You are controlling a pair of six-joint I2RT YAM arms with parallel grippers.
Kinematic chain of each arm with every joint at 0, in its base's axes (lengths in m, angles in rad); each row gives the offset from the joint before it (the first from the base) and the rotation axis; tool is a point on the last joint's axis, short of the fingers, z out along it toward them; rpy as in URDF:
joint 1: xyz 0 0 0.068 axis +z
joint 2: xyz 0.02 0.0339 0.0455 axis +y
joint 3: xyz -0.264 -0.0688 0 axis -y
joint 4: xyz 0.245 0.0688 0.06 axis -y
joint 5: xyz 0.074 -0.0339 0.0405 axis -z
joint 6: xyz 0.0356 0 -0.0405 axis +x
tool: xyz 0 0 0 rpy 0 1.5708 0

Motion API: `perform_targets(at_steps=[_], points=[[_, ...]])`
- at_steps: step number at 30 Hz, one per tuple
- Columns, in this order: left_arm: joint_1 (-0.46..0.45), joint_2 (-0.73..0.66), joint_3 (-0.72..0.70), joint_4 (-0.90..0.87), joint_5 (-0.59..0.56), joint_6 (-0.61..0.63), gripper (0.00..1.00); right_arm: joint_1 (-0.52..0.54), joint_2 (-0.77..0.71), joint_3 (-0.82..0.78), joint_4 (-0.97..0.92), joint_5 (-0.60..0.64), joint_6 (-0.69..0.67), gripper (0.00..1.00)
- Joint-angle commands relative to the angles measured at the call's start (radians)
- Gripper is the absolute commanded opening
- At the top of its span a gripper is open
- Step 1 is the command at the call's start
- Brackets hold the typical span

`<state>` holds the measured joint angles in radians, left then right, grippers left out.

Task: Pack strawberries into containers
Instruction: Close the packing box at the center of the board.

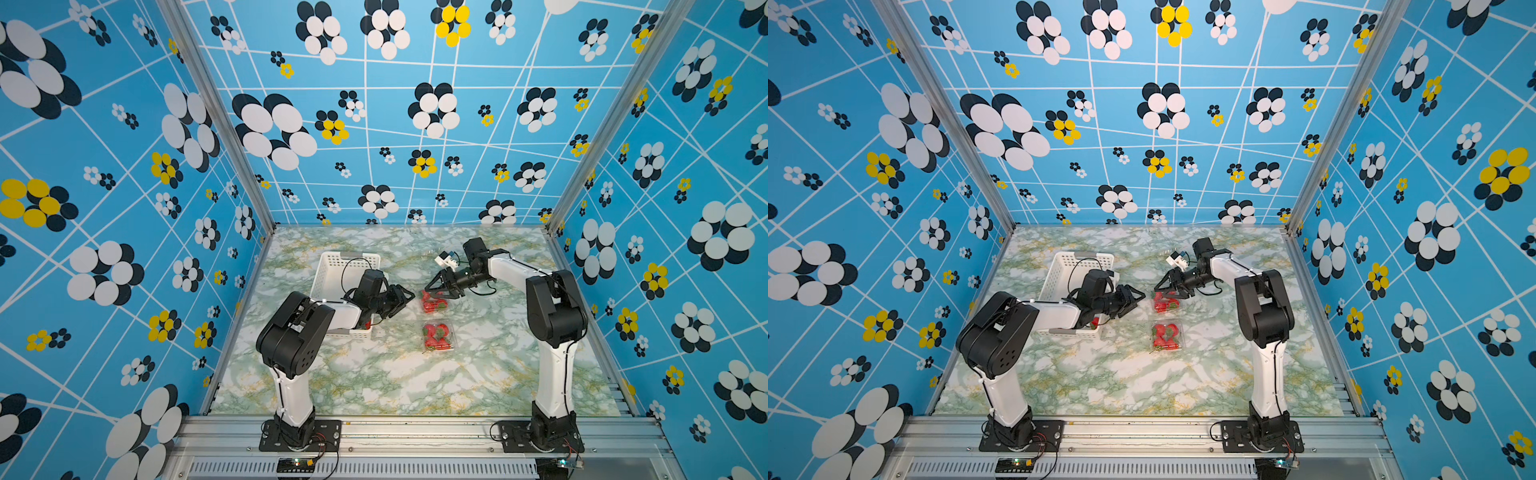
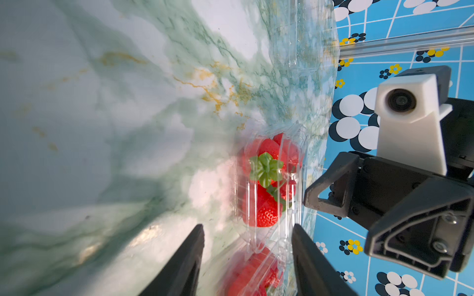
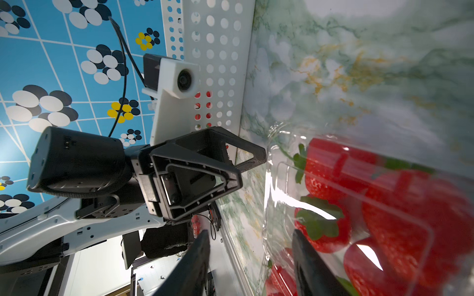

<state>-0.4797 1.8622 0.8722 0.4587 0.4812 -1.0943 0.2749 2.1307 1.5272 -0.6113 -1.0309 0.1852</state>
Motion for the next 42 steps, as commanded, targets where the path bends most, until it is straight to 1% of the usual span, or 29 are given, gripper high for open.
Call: perform_targets(at_steps=[1, 5, 7, 10, 17, 24, 27, 31, 36, 40, 41, 42], points=[[0.009, -0.014, -0.011, 0.054, -0.006, -0.027, 0.56, 0.018, 0.031, 0.032, 0.005, -0.005, 0.016, 0.52], [0.007, 0.023, -0.005, 0.074, -0.006, -0.025, 0.60, 0.024, 0.038, 0.042, 0.010, 0.002, 0.026, 0.52], [0.006, 0.042, 0.006, 0.090, 0.002, -0.027, 0.60, 0.026, 0.070, 0.040, 0.016, 0.009, 0.037, 0.52], [0.001, 0.070, 0.038, 0.067, 0.007, -0.013, 0.61, 0.025, 0.080, 0.042, 0.019, 0.022, 0.051, 0.51], [-0.019, 0.123, 0.080, 0.055, 0.023, 0.003, 0.61, 0.025, 0.077, 0.018, 0.064, 0.035, 0.097, 0.49], [-0.039, 0.136, 0.112, -0.023, 0.010, 0.053, 0.60, 0.026, 0.069, 0.014, 0.073, 0.039, 0.102, 0.49], [-0.042, 0.159, 0.119, 0.001, 0.014, 0.044, 0.59, 0.026, 0.076, 0.017, 0.074, 0.038, 0.105, 0.49], [-0.043, 0.171, 0.126, 0.005, 0.006, 0.042, 0.53, 0.025, 0.070, 0.008, 0.080, 0.038, 0.105, 0.48], [-0.040, 0.175, 0.126, 0.020, 0.002, 0.040, 0.52, 0.026, 0.070, 0.008, 0.076, 0.039, 0.100, 0.48], [-0.040, 0.184, 0.129, 0.029, 0.002, 0.035, 0.45, 0.025, 0.071, 0.010, 0.076, 0.040, 0.102, 0.48], [-0.039, 0.186, 0.128, 0.035, 0.005, 0.032, 0.39, 0.025, 0.071, 0.011, 0.074, 0.040, 0.102, 0.48], [-0.039, 0.187, 0.127, 0.039, 0.005, 0.030, 0.37, 0.024, 0.069, 0.012, 0.074, 0.041, 0.102, 0.48]])
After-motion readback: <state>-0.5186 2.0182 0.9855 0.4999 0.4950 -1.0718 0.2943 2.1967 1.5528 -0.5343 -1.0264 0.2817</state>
